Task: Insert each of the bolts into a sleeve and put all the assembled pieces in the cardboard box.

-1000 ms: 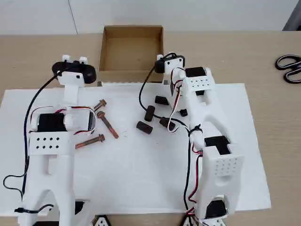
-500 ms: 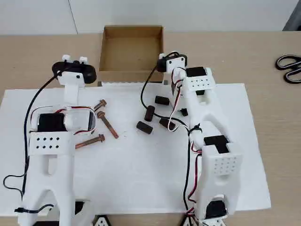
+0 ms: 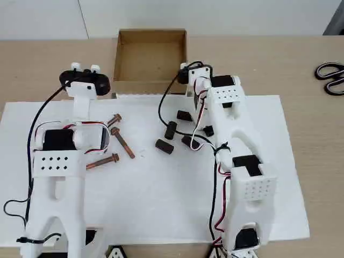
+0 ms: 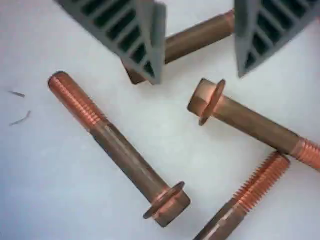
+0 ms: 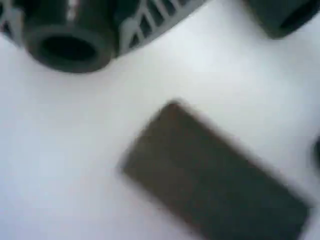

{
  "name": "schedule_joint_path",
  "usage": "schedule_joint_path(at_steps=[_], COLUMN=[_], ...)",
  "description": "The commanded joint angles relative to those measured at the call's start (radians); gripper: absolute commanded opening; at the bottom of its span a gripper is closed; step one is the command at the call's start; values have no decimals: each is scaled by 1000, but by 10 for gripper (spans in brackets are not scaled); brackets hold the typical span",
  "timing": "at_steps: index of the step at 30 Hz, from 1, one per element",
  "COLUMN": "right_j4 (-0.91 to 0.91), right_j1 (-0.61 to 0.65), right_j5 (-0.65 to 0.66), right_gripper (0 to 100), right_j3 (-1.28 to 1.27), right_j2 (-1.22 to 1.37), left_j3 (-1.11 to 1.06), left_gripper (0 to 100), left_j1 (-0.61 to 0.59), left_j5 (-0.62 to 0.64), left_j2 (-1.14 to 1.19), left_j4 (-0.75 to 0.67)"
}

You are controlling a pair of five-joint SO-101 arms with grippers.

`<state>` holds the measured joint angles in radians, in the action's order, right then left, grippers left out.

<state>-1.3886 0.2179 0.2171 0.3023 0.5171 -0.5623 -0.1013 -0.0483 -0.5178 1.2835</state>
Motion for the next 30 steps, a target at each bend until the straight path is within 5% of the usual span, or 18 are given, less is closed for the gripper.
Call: schedule_joint_path(at_steps=[1, 13, 24, 30], right_j4=[-42, -234, -278, -269], right_j1=[25, -151, -245, -289], right_j5=[-14, -37, -40, -40], right_gripper=[3, 2, 2, 3], right_j3=[12, 12, -48, -203], right_j2=[-154, -361, -506, -572], left_j3=[116, 750, 786, 748], left_gripper=[77, 28, 32, 32], left_j1=[-8, -6, 3, -12], left_j5=[5, 51, 166, 71], left_j2=[3, 439, 517, 606], left_j4=[38, 466, 470, 466])
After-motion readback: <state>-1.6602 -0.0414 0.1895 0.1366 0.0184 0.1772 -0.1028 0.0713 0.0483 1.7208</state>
